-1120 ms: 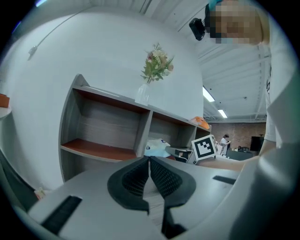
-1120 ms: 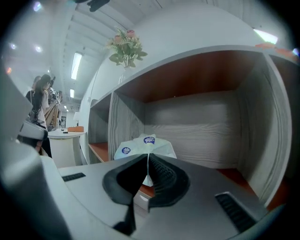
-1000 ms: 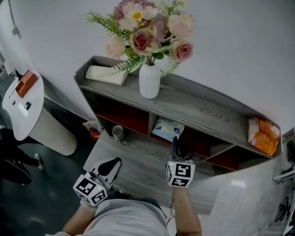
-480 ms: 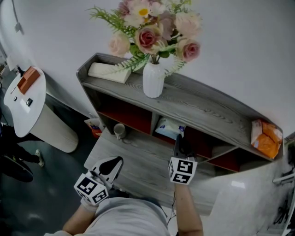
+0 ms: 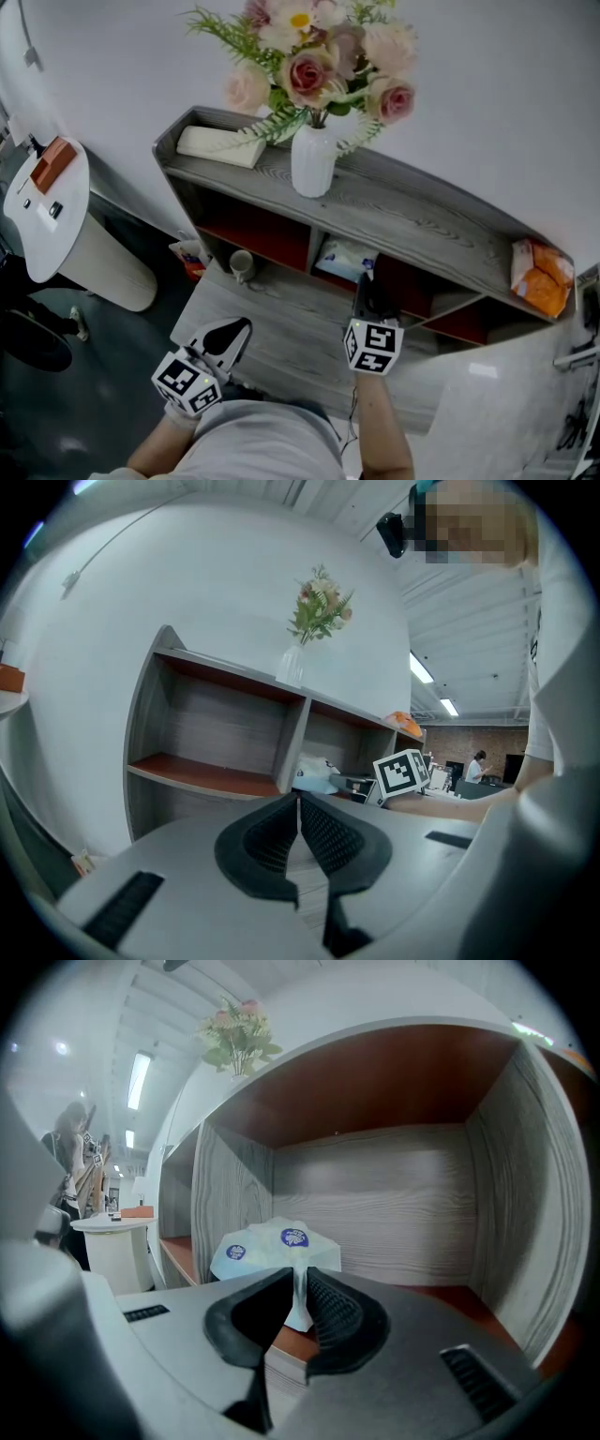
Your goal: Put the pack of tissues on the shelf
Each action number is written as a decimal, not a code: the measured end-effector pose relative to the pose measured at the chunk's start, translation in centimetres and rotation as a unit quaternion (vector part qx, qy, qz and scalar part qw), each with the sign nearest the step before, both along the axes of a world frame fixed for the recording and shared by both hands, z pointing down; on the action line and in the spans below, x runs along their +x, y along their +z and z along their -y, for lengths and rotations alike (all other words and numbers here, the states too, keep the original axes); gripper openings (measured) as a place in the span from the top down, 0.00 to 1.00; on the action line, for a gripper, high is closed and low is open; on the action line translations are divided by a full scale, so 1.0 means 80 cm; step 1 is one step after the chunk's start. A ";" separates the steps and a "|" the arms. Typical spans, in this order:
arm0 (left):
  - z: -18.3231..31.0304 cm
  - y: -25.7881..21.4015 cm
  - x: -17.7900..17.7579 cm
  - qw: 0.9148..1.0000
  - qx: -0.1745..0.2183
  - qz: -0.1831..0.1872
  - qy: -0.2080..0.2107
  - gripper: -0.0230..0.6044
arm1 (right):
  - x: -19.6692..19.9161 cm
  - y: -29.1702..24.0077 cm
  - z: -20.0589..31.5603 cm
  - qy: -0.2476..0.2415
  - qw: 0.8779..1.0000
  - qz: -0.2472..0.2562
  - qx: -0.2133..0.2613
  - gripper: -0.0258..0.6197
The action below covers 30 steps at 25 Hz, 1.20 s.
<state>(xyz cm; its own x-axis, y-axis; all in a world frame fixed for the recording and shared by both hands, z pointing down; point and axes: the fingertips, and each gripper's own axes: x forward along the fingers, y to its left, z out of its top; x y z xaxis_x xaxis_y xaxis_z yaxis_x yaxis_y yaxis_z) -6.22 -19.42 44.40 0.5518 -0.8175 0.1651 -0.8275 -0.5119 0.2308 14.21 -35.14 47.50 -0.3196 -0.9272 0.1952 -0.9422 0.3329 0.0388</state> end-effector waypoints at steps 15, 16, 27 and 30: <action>0.002 -0.001 -0.003 1.000 0.003 -0.012 0.028 0.93 | 0.007 -0.025 -0.017 0.020 1.000 0.008 0.009 0.77; 0.003 -0.001 -0.001 0.999 0.003 -0.013 0.033 0.93 | 0.009 -0.030 -0.020 0.024 1.000 0.012 0.012 0.77; 0.016 -0.003 0.049 0.993 0.003 -0.021 0.112 0.93 | 0.036 -0.058 -0.087 0.035 0.997 0.059 0.028 0.88; 0.021 -0.005 0.068 0.990 0.006 -0.020 0.137 0.93 | 0.041 -0.061 -0.108 0.032 0.996 0.071 0.032 0.89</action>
<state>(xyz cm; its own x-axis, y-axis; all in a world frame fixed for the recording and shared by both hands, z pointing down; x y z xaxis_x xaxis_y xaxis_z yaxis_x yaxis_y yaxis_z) -0.81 -21.13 43.98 0.7588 -0.6383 0.1301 -0.6478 -0.7186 0.2529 17.51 -26.53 42.59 -0.2803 -0.9554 0.0929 -0.9587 0.2737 -0.0773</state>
